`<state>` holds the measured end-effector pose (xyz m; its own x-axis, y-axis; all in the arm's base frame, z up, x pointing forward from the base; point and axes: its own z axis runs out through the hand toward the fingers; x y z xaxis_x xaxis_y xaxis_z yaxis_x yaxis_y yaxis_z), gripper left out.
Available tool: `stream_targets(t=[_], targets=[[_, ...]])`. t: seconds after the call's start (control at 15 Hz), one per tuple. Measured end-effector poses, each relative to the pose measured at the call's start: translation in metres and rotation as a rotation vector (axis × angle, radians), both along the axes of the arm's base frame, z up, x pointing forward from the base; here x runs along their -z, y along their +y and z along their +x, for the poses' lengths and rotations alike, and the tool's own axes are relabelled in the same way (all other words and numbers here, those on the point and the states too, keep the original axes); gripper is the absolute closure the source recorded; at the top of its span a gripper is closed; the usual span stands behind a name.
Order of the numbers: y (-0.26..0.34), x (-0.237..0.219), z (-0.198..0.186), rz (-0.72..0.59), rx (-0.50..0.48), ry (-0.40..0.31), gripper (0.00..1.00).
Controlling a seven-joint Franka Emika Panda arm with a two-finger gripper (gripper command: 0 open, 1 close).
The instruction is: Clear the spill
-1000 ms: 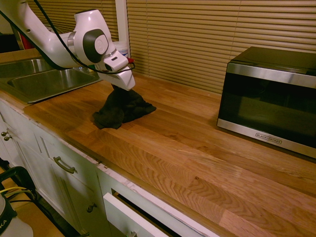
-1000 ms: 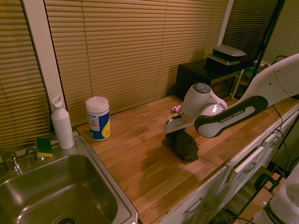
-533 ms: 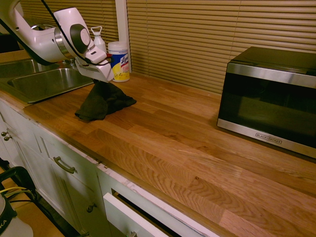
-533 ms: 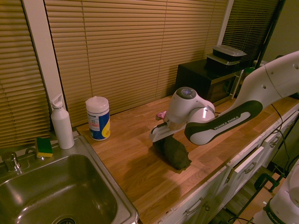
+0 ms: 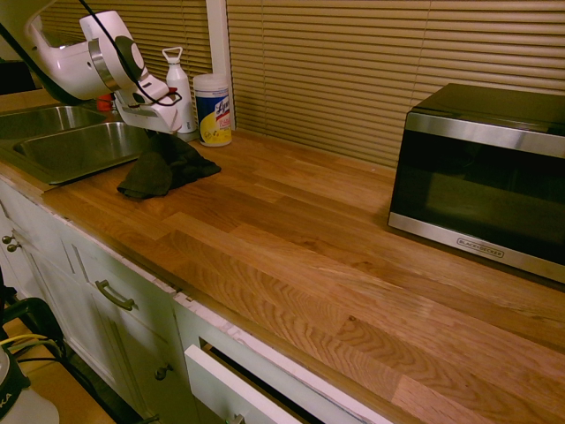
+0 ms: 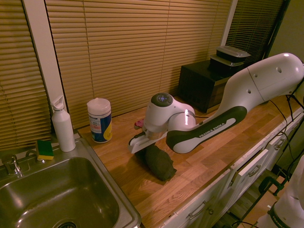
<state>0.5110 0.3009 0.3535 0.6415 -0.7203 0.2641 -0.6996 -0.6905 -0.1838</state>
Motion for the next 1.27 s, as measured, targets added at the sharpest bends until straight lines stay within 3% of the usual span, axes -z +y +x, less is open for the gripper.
stream_targets(t=[0.07,0.8,1.27], targets=[[0.006,0.0,0.004,-0.001,-0.001,0.003,0.0],[0.014,-0.006,0.012,-0.017,-0.001,0.029,0.0],[0.022,-0.075,-0.017,-0.027,0.004,-0.039,0.0]])
